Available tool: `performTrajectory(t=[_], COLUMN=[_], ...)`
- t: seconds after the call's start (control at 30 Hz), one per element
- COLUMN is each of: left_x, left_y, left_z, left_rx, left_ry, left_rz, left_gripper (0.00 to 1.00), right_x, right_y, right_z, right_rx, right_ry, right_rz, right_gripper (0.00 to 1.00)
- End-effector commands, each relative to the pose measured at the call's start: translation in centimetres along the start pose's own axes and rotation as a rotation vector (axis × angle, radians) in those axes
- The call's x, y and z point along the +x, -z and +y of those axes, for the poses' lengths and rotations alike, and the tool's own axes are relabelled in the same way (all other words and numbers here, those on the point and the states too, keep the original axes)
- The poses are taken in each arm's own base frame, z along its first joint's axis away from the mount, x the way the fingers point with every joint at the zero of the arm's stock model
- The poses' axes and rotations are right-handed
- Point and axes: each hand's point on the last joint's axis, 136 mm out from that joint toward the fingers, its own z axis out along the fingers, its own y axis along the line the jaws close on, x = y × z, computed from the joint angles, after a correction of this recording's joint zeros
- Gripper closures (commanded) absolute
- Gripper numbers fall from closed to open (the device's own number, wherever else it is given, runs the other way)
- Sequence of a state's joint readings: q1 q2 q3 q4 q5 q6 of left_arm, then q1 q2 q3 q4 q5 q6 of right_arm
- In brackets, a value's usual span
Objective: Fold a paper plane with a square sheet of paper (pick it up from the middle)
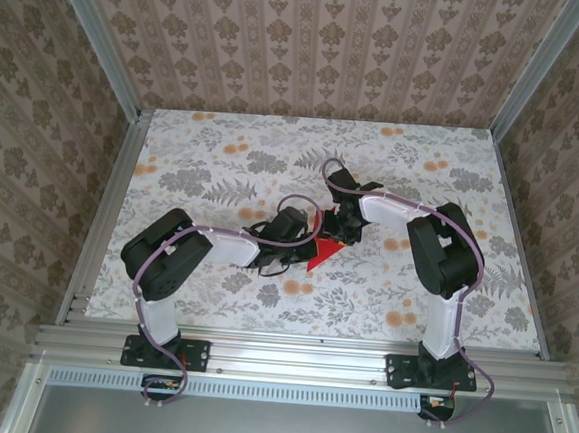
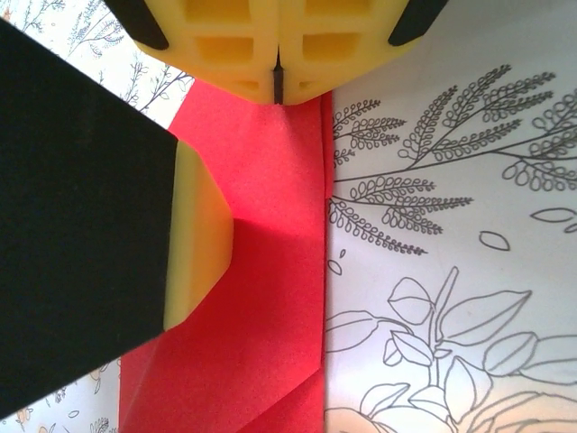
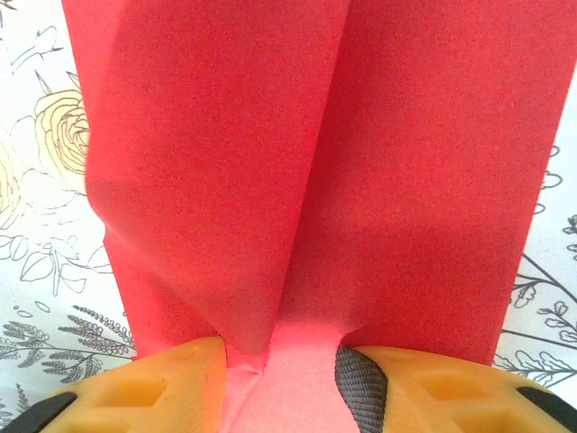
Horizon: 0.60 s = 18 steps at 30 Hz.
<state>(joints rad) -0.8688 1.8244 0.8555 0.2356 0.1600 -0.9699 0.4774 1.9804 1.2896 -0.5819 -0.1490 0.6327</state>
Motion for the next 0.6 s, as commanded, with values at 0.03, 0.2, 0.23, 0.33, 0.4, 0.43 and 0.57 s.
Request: performTrajectory(t=[0.03, 0.2, 0.23, 0.33, 0.4, 0.43, 0.57], left_x=[1.5, 2.7, 3.0, 3.5, 3.6, 3.7, 3.7], left_y=[-0.6, -0.9, -1.0, -1.1, -1.2, -1.2, -1.3], left_z=[2.4, 3.3, 3.5, 4.0, 4.1, 4.1, 4.0], left_rx=[-0.099, -0.125, -0.131, -0.144, -0.149, -0.150, -0.148], left_ry=[0.032, 0.034, 0.032, 0.037, 0.036, 0.037, 0.030], left_rz=[0.071, 0.120, 0.129, 0.143, 0.146, 0.150, 0.154], left_gripper=[0.99, 1.00, 1.00, 1.00, 1.00, 1.00, 1.00], right_x=[2.3, -0.4, -0.9, -1.0, -0.4, 0.0, 1.5], right_y=[-3.0, 2.2, 3.1, 4.6, 4.5, 4.2, 3.3], right_z=[-4.4, -0.9, -0.2, 1.1, 1.7, 1.9, 3.0], right_rx=[0.089, -0.127, -0.186, -0.302, -0.354, -0.383, -0.467], right_ry=[-0.059, -0.050, -0.049, -0.021, -0.007, -0.004, 0.022], right_rz=[0.103, -0.006, -0.037, -0.084, -0.078, -0.067, -0.027], right_gripper=[0.54, 0.53, 0.54, 0.58, 0.67, 0.72, 0.86])
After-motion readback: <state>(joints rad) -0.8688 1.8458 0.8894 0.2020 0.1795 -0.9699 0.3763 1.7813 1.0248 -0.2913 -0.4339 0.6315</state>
